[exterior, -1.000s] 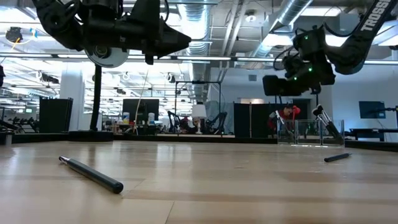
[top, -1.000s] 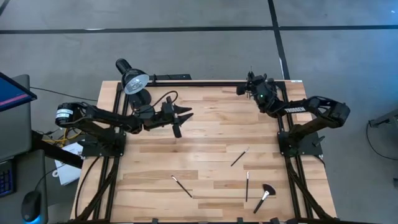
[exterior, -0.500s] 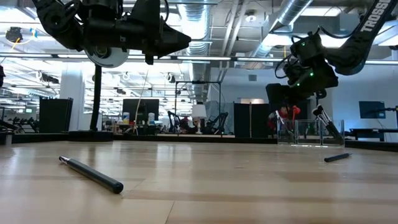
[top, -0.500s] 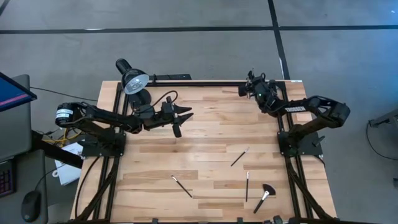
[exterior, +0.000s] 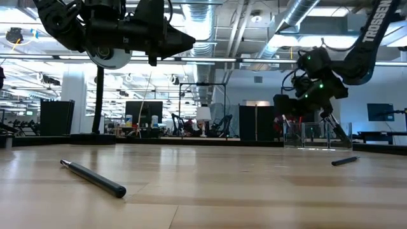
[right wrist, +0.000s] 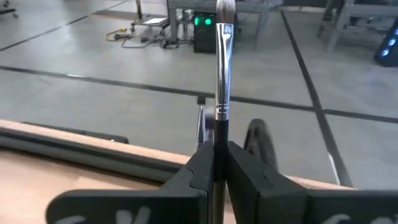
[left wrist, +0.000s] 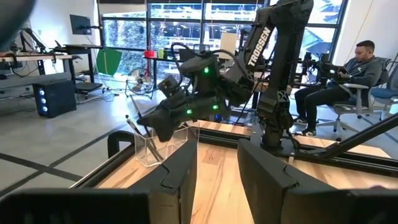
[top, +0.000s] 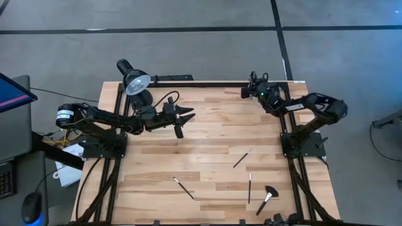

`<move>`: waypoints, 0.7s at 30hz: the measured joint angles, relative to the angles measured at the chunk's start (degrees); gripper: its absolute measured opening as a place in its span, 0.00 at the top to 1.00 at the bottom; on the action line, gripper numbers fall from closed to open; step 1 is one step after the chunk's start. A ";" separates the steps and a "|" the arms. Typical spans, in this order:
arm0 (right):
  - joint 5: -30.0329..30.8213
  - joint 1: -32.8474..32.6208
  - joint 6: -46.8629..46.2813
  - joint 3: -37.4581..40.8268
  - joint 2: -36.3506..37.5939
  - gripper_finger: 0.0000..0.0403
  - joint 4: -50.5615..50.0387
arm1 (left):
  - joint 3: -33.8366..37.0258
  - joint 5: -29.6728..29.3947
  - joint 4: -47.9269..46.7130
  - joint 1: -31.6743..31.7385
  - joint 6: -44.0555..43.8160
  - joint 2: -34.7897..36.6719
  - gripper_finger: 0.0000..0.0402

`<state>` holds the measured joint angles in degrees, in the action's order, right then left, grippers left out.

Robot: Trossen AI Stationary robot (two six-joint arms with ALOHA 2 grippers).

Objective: Sort items
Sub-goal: Put the foundation brush into the transparent organizer, then put the eyeshadow brush into the transparent organizer

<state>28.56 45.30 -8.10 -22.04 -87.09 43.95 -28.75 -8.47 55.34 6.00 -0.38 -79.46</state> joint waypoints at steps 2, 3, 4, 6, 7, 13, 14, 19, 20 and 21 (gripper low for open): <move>-0.21 -0.03 0.00 0.00 -1.89 0.94 1.50 | 0.00 0.02 -0.01 0.16 0.09 0.00 0.72; -0.29 -0.04 -0.02 0.01 -2.57 0.94 1.87 | 0.00 0.02 0.01 0.24 0.11 0.00 0.72; -0.29 -0.12 -0.05 0.02 -3.10 0.94 2.40 | 0.00 -0.02 0.01 0.24 0.11 0.00 0.72; -0.26 -0.29 -0.05 0.02 -3.59 0.93 2.85 | 0.00 -0.01 0.01 0.52 0.39 0.00 0.72; -0.26 -0.39 -0.04 0.02 -3.67 0.93 2.79 | 0.00 0.00 0.03 0.61 0.42 0.00 0.72; -0.07 -1.52 0.00 0.02 -3.67 0.89 2.54 | 0.00 -0.02 0.23 1.64 0.55 0.00 0.72; -0.09 -1.70 -0.01 0.02 -3.67 0.88 2.50 | 0.00 -0.01 0.23 1.83 0.55 0.00 0.72; -0.09 -1.81 0.03 0.02 -3.66 0.84 1.99 | 0.00 0.00 0.47 1.99 0.55 0.00 0.72; -0.09 -1.81 0.04 0.02 -3.60 0.83 1.63 | 0.00 0.00 0.66 1.99 0.55 0.00 0.72; -0.09 -1.81 0.05 0.02 -3.31 0.82 1.02 | 0.00 0.00 0.77 1.99 0.55 0.00 0.72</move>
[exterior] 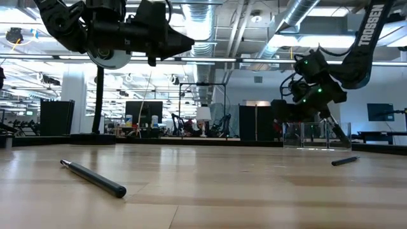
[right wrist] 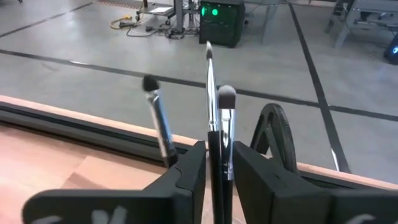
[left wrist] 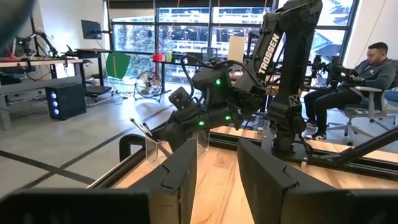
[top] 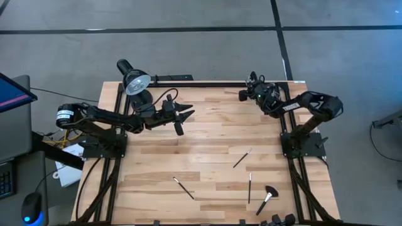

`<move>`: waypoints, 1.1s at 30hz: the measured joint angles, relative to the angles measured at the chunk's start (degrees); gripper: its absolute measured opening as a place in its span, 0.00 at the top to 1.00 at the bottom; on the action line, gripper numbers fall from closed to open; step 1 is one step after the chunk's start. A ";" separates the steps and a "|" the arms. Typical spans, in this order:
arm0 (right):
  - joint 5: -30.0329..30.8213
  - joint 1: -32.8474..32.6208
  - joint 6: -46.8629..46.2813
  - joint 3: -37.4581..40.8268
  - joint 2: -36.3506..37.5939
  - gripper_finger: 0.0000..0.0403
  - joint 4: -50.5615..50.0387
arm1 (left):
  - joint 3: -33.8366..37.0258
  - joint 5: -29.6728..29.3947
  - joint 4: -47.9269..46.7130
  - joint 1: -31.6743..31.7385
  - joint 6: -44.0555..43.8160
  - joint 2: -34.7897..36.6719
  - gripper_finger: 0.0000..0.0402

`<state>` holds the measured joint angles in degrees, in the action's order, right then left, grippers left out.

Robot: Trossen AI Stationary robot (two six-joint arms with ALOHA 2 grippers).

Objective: Sort items
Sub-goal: Put the eyeshadow brush into the transparent organizer

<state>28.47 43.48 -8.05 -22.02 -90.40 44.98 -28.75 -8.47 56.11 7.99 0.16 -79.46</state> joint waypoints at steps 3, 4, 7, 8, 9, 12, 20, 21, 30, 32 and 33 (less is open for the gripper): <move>0.03 -0.19 0.06 0.00 2.16 0.81 -2.38 | 0.00 0.00 0.22 0.00 0.00 0.00 0.72; 0.17 -0.35 0.06 0.00 3.35 0.81 -3.55 | 0.00 0.00 0.28 0.00 0.00 0.00 0.72; 0.45 -1.24 0.54 -0.02 8.03 0.81 -6.79 | 0.00 0.00 0.53 0.00 0.00 0.00 0.72; 0.46 -1.69 0.60 -0.02 9.95 0.81 -8.02 | 0.00 0.00 0.53 0.00 0.00 0.00 0.72; 0.44 -2.25 0.65 -0.02 11.90 0.81 -9.14 | 0.00 0.00 0.53 0.00 0.00 0.00 0.72; 0.22 -4.61 1.02 -0.02 18.05 0.81 -13.15 | 0.00 0.00 0.54 0.00 -0.43 0.01 0.72; -0.17 -14.44 0.36 -0.04 31.89 0.81 -24.74 | -2.11 1.68 -2.56 -1.93 -2.18 0.04 0.72; -0.20 -15.92 -0.08 -0.04 32.87 0.81 -26.31 | -2.88 1.70 -4.16 -2.63 -2.10 0.04 0.72; -5.76 -35.25 -9.05 -0.02 31.88 0.81 -38.02 | -10.99 0.06 -23.02 -12.41 7.32 0.04 0.72; -5.32 -39.94 -9.94 -0.02 31.01 0.81 -36.44 | -12.29 -1.80 -27.03 -15.72 9.02 0.05 0.72; -5.04 -42.15 -9.97 -0.02 30.67 0.81 -35.35 | -12.86 -2.15 -29.56 -17.39 9.87 0.07 0.72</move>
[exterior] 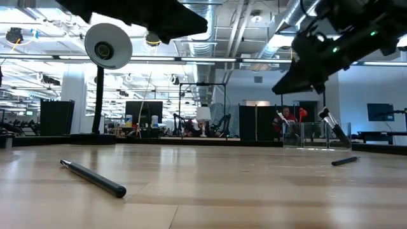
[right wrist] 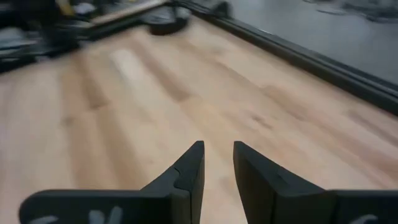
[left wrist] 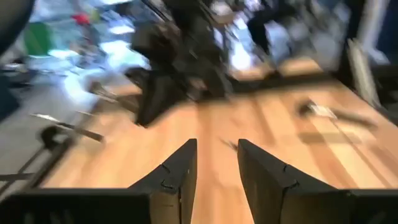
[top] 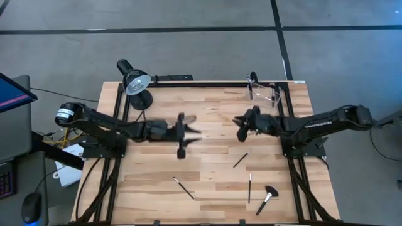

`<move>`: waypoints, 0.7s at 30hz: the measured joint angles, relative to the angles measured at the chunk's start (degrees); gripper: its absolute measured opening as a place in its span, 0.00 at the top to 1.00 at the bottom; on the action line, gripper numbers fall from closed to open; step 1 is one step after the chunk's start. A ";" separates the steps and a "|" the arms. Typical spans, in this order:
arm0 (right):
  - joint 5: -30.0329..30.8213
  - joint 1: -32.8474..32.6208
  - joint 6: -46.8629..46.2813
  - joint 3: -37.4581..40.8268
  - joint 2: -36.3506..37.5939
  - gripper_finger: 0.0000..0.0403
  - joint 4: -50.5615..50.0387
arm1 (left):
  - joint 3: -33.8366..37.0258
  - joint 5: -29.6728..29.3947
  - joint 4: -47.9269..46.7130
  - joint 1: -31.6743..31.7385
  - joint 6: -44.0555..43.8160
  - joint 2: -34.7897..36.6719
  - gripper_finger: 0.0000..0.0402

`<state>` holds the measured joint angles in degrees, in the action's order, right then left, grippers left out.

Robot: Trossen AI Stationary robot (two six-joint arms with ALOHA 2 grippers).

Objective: Sort items
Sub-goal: Put the eyeshadow brush into the transparent organizer

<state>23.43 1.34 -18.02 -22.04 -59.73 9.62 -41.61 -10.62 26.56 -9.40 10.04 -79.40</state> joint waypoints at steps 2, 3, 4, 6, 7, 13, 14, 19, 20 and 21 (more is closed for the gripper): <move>1.00 -3.87 0.00 0.00 -0.58 0.81 2.27 | -1.47 -0.50 -6.50 -3.73 0.51 -0.02 0.72; 1.51 -5.53 0.00 0.00 -0.75 0.81 3.21 | -2.54 -1.08 -10.30 -5.72 0.54 -0.02 0.72; 2.19 -7.24 0.00 -0.01 -0.97 0.81 4.27 | -3.95 -2.04 -14.74 -7.80 0.61 -0.02 0.72; 3.12 -10.08 0.03 -0.02 -1.41 0.81 6.09 | -7.13 -5.50 -25.72 -11.98 0.64 -0.18 0.72; 3.65 -11.33 0.14 -0.02 -1.48 0.81 6.69 | -8.89 -7.82 -31.49 -14.18 0.67 -0.56 0.72; 5.15 -15.05 1.40 -0.02 -1.33 0.81 11.63 | -18.50 -8.39 -46.03 -22.09 -2.96 -5.42 0.72; 5.20 -15.56 1.41 -0.04 -1.33 0.81 12.57 | -19.85 -6.39 -46.06 -22.49 -3.70 -6.84 0.72; 5.13 -18.32 1.51 -0.28 -1.35 0.81 13.53 | -23.98 1.85 -46.21 -23.77 -6.52 -15.57 0.72; 5.21 -18.84 1.53 -0.43 -1.37 0.81 13.51 | -24.22 3.22 -46.21 -24.01 -6.62 -17.14 0.72; 5.24 -19.36 1.53 -0.59 -1.45 0.81 13.53 | -24.33 4.42 -46.75 -24.09 -7.01 -18.37 0.72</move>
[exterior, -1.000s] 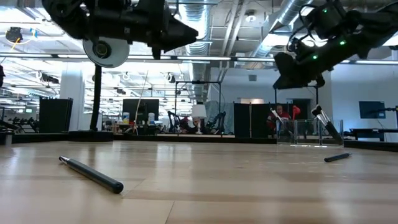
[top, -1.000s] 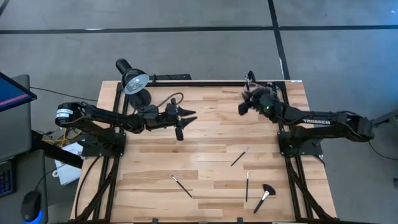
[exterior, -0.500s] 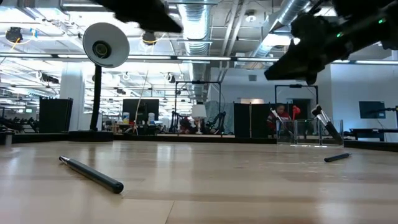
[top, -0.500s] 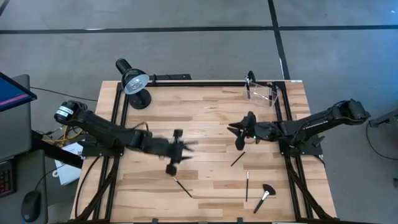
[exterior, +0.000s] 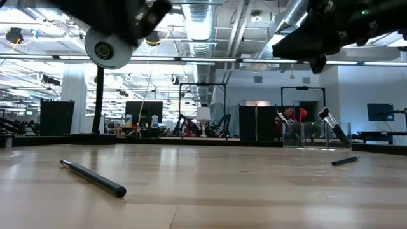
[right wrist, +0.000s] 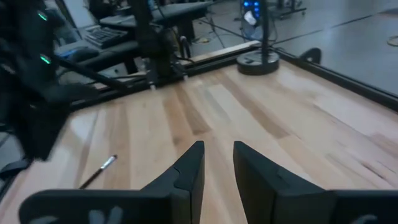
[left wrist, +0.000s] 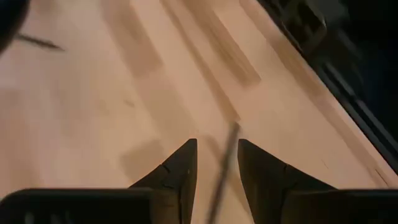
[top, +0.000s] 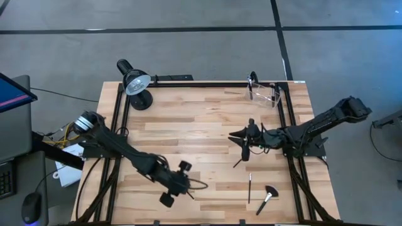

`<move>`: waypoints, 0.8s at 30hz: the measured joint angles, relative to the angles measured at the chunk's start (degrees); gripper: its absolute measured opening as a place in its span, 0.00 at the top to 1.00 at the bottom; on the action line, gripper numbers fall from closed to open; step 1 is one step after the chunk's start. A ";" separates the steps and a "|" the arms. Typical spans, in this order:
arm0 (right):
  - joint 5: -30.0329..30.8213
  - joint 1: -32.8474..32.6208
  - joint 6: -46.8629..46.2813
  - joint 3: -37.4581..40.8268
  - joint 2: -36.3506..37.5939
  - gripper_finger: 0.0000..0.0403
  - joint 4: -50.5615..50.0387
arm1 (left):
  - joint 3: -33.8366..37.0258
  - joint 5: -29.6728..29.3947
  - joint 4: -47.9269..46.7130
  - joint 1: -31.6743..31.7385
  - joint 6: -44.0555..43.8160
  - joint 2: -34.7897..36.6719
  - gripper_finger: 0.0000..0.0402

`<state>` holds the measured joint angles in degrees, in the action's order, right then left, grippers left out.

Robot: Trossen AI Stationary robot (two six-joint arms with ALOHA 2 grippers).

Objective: Sort items
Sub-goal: Put the eyeshadow brush into the transparent organizer

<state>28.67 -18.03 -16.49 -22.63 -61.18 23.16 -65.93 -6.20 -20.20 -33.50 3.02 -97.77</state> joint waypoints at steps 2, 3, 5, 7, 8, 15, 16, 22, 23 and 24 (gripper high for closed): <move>-0.02 -1.14 -0.01 -0.12 -0.07 0.81 -0.05 | -0.36 1.81 -2.80 -0.01 -0.62 -1.42 0.72; -0.03 -1.64 -0.01 -0.12 -0.05 0.81 -0.09 | -0.53 2.05 -4.80 0.02 -0.87 -1.50 0.72; -0.04 -2.65 0.00 -0.13 -0.07 0.81 -0.29 | -0.61 1.74 -7.76 0.13 -0.96 -0.99 0.72; -0.02 -3.45 -0.03 -0.11 -0.07 0.81 -0.37 | -0.61 1.24 -9.73 0.48 -0.64 -0.25 0.72; -0.02 -3.77 -0.13 -0.11 -0.07 0.81 -0.37 | -0.61 1.46 -9.89 0.64 -0.53 -0.05 0.72; 0.62 -6.62 -4.43 -0.11 -0.12 0.81 -0.35 | 0.19 5.18 -12.87 1.90 -0.42 -1.99 0.80; 1.61 -7.23 -4.50 -0.11 -0.36 0.81 -0.30 | 0.20 5.29 -12.80 1.86 -0.23 -2.35 0.80; 5.81 -8.96 -3.26 -1.86 -4.76 0.81 -0.05 | 0.11 6.67 -12.30 1.73 1.25 -4.75 0.80; 5.83 -8.86 -3.03 -2.60 -5.99 0.81 -0.02 | 0.11 6.67 -12.35 1.73 1.46 -5.40 0.80; 5.84 -8.70 -2.84 -3.25 -7.10 0.81 -0.04 | 0.11 6.66 -12.34 1.73 1.51 -6.00 0.80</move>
<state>34.50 -26.73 -19.33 -25.88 -68.28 23.12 -65.82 0.45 -32.53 -31.77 4.53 -103.77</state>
